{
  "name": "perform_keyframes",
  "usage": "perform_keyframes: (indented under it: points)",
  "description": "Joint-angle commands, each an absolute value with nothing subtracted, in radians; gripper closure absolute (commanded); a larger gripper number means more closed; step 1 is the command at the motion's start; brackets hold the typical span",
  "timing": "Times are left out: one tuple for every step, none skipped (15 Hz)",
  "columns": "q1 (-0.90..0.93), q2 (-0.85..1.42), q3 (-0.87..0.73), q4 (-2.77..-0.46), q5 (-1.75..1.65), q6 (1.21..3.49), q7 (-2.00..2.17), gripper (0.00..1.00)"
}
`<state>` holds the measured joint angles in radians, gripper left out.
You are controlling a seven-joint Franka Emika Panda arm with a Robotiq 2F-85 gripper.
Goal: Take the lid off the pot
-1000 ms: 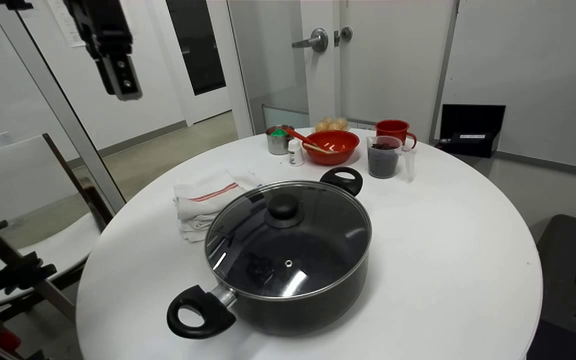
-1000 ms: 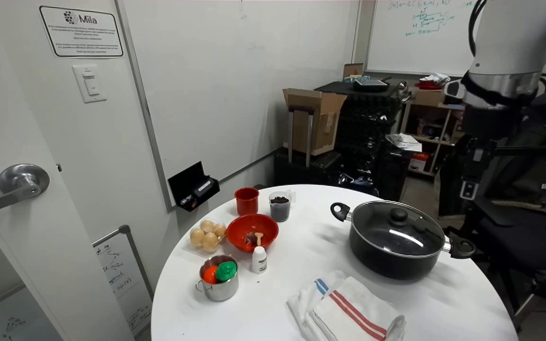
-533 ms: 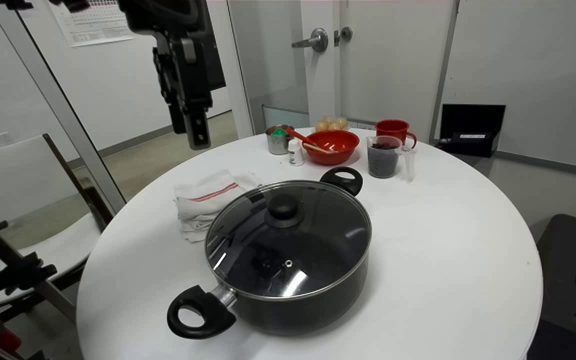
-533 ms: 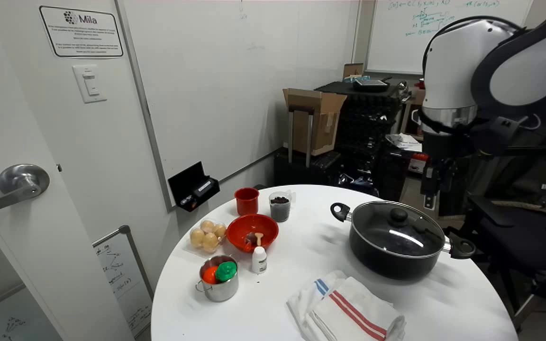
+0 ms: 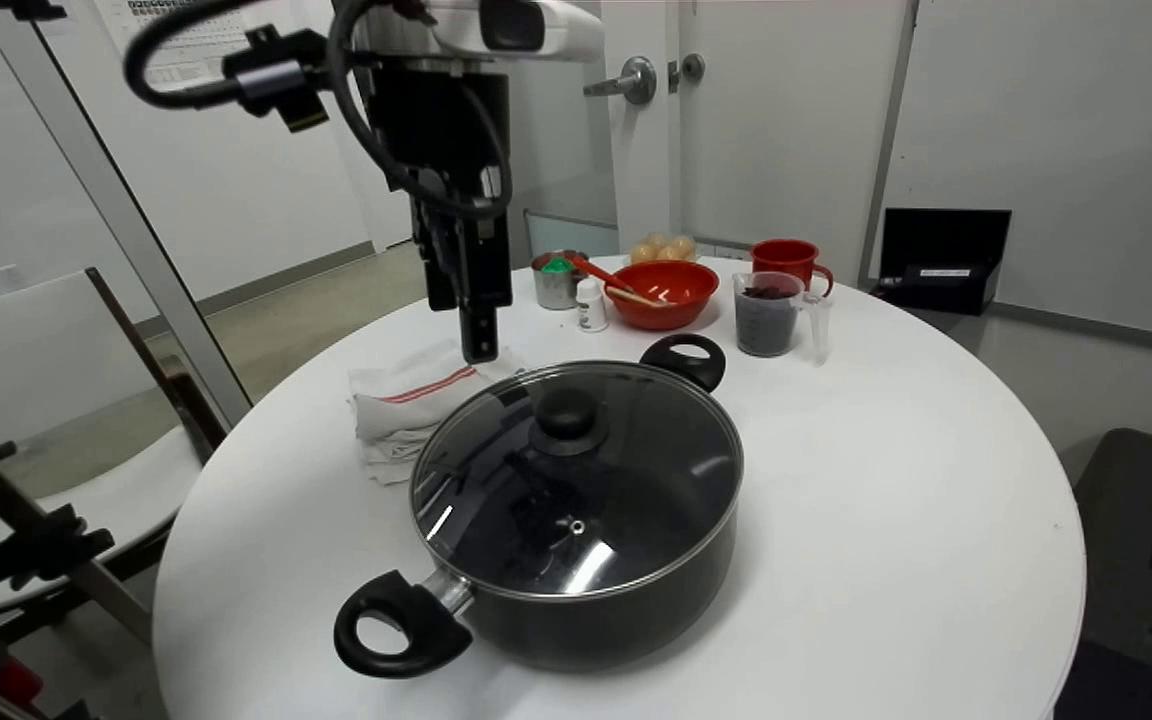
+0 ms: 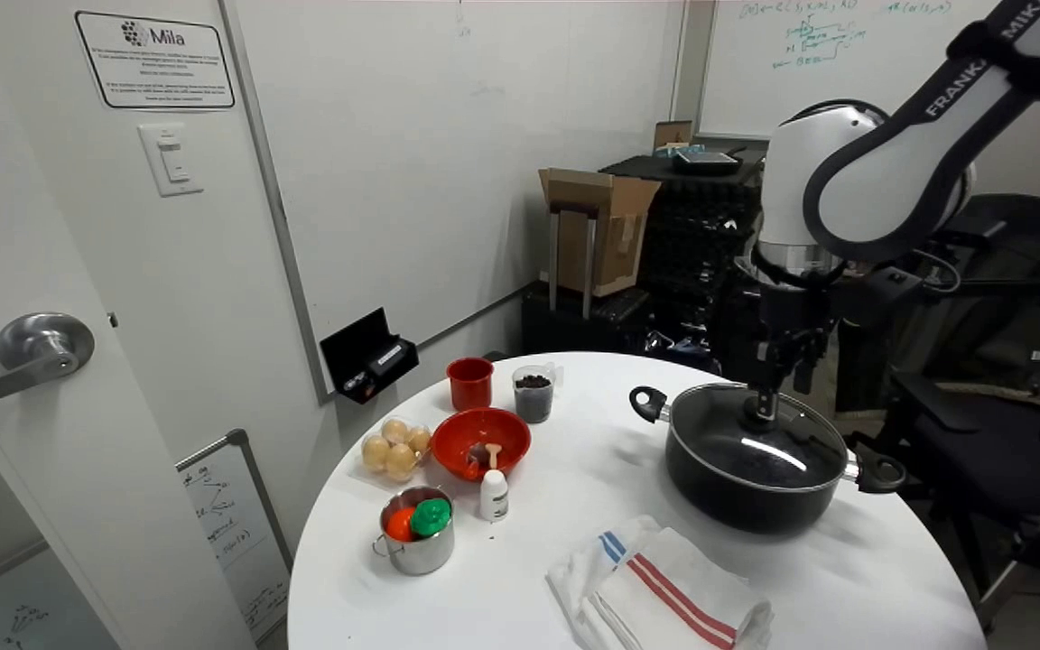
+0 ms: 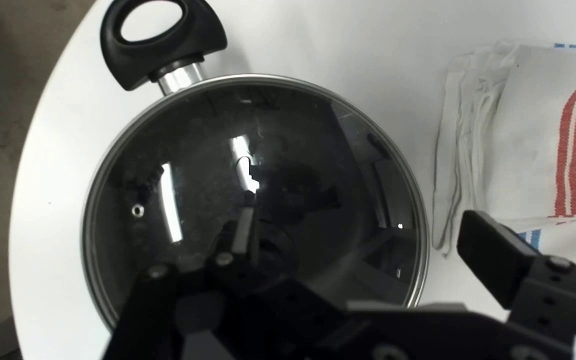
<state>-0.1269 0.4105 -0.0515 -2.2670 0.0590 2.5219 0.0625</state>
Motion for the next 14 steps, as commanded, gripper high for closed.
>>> perform_keyframes:
  points:
    - [-0.155, 0.497, -0.049, -2.192, 0.125, 2.533, 0.025, 0.0]
    - [-0.163, 0.511, -0.052, -2.182, 0.132, 2.535, 0.027, 0.0]
    - [-0.165, 0.523, -0.057, -2.171, 0.132, 2.534, 0.033, 0.0]
    - [-0.167, 0.538, -0.063, -2.161, 0.129, 2.537, 0.041, 0.0]
    - [-0.169, 0.549, -0.067, -2.15, 0.127, 2.538, 0.047, 0.0]
    - [-0.17, 0.561, -0.074, -2.14, 0.124, 2.537, 0.056, 0.0]
    - [-0.171, 0.572, -0.078, -2.129, 0.122, 2.537, 0.06, 0.0]
    - [-0.171, 0.583, -0.082, -2.117, 0.121, 2.536, 0.064, 0.0]
    - [-0.172, 0.592, -0.085, -2.107, 0.12, 2.535, 0.066, 0.0]
    - [-0.172, 0.603, -0.086, -2.095, 0.12, 2.531, 0.067, 0.0]
    - [-0.171, 0.612, -0.088, -2.085, 0.118, 2.529, 0.07, 0.0]
    - [-0.172, 0.622, -0.087, -2.073, 0.119, 2.528, 0.068, 0.0]
    - [-0.172, 0.63, -0.087, -2.064, 0.119, 2.527, 0.07, 0.0]
    - [-0.172, 0.638, -0.087, -2.056, 0.119, 2.525, 0.071, 0.0]
